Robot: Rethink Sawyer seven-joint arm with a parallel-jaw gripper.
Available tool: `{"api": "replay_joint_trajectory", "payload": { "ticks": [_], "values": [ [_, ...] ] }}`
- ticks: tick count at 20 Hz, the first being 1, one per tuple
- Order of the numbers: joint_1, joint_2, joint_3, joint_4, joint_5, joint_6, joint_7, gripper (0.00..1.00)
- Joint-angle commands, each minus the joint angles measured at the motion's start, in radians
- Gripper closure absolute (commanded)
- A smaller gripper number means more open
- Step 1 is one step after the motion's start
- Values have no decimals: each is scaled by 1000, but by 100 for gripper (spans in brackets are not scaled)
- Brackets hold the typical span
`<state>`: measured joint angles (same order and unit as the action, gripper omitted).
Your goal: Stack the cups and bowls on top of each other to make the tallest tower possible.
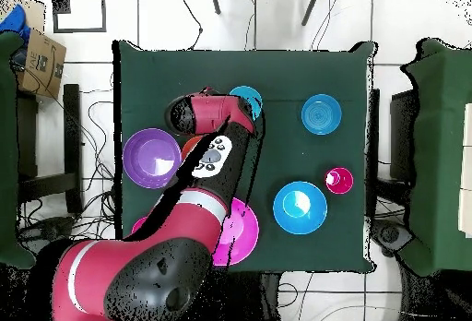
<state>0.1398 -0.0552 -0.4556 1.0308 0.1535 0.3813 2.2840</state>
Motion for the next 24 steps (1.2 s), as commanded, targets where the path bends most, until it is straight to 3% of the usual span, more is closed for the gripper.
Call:
{"api": "replay_joint_trajectory", "payload": {
  "ticks": [1, 17, 18, 24],
  "values": [
    [18, 66, 178, 30, 27, 16, 102, 100],
    [15, 51, 185, 45, -4, 29, 51, 100],
    [11, 50, 190, 46, 3, 37, 53, 0],
    [24, 37, 178, 61, -20, -4, 48, 0]
  ]
}}
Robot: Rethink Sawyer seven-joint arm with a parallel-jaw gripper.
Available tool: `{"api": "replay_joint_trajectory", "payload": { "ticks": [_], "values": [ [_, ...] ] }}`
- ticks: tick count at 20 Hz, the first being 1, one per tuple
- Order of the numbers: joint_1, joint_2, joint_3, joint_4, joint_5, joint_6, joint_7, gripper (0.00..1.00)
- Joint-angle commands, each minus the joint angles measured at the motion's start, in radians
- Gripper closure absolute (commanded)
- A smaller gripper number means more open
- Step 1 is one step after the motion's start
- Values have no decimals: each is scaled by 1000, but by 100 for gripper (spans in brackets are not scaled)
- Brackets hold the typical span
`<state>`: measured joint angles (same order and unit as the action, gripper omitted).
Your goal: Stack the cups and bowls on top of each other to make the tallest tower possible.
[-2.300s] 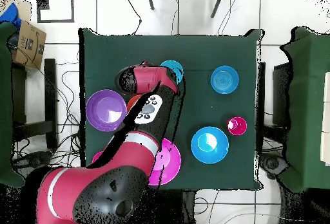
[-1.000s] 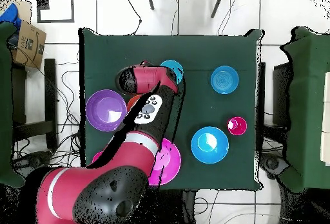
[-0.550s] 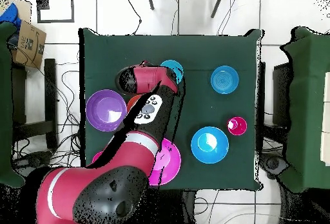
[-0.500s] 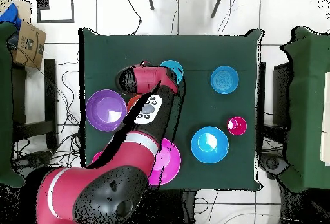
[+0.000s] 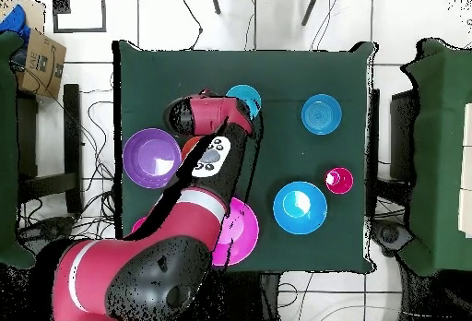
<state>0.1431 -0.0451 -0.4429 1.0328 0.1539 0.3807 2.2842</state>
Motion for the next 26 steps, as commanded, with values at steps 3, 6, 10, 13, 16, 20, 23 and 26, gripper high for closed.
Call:
{"api": "replay_joint_trajectory", "payload": {
  "ticks": [3, 6, 10, 13, 16, 20, 23, 26],
  "values": [
    [13, 13, 180, 73, -25, 4, 34, 0],
    [7, -1, 191, 87, -29, 14, 20, 0],
    [-4, -28, 209, 114, -37, 30, -4, 0],
    [-36, -85, 254, 176, -55, 45, -63, 0],
    [-130, -156, 380, 264, -84, 42, -189, 0],
    [-270, -253, 545, 380, -129, 99, -340, 0],
    [-359, -314, 639, 449, -178, 129, -414, 0],
    [-424, -356, 699, 495, -228, 148, -443, 0]
  ]
}}
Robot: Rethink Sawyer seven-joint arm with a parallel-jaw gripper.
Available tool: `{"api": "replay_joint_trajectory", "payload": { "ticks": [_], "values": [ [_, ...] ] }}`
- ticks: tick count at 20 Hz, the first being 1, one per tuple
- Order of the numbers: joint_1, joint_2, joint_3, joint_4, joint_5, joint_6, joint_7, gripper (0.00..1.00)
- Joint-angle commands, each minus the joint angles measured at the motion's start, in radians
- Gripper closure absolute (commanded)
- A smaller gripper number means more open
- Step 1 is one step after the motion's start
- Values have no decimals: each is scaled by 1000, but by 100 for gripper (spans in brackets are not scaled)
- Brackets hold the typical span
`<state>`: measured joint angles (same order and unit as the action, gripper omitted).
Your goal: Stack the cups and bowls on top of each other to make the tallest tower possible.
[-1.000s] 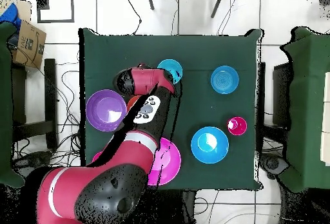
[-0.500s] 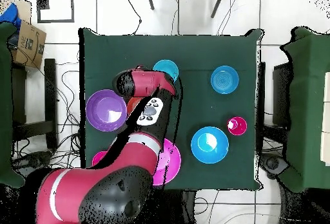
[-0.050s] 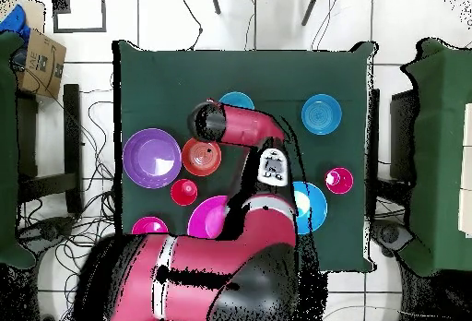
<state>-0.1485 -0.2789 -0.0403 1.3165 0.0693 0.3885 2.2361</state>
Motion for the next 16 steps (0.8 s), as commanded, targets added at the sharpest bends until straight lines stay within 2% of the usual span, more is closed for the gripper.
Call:
{"api": "replay_joint_trajectory", "payload": {
  "ticks": [1, 7, 16],
  "values": [
    [-148, -134, 311, 225, -158, 144, -396, 0],
    [-198, -130, 380, 233, -226, 114, -370, 0],
    [-205, -140, 406, 250, -279, 60, -285, 0]
  ]
}}
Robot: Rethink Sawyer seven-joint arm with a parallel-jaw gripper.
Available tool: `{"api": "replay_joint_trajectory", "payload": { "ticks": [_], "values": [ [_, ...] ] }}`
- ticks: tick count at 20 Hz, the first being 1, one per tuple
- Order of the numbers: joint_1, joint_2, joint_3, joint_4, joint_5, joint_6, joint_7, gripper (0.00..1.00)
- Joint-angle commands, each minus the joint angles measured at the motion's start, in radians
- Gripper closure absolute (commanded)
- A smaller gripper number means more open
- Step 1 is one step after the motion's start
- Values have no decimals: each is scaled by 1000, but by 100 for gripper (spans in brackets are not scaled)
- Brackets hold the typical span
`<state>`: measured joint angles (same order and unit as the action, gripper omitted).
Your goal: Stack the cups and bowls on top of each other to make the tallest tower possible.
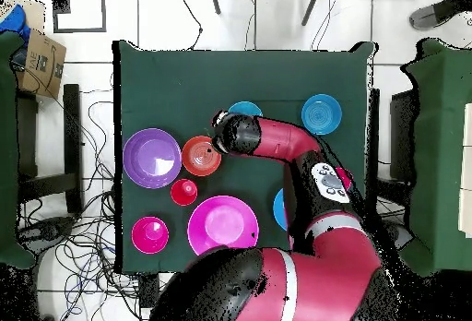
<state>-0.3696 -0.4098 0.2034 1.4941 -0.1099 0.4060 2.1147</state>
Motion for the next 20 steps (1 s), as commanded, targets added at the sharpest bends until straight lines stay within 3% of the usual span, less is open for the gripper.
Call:
{"api": "replay_joint_trajectory", "payload": {
  "ticks": [1, 5, 14, 20],
  "values": [
    [17, -11, 162, 71, -104, 41, -156, 0],
    [18, -15, 168, 74, -117, 25, -127, 0],
    [21, -144, 165, 91, -120, 152, -145, 0],
    [0, -189, 176, 95, -125, 186, -169, 0]
  ]
}}
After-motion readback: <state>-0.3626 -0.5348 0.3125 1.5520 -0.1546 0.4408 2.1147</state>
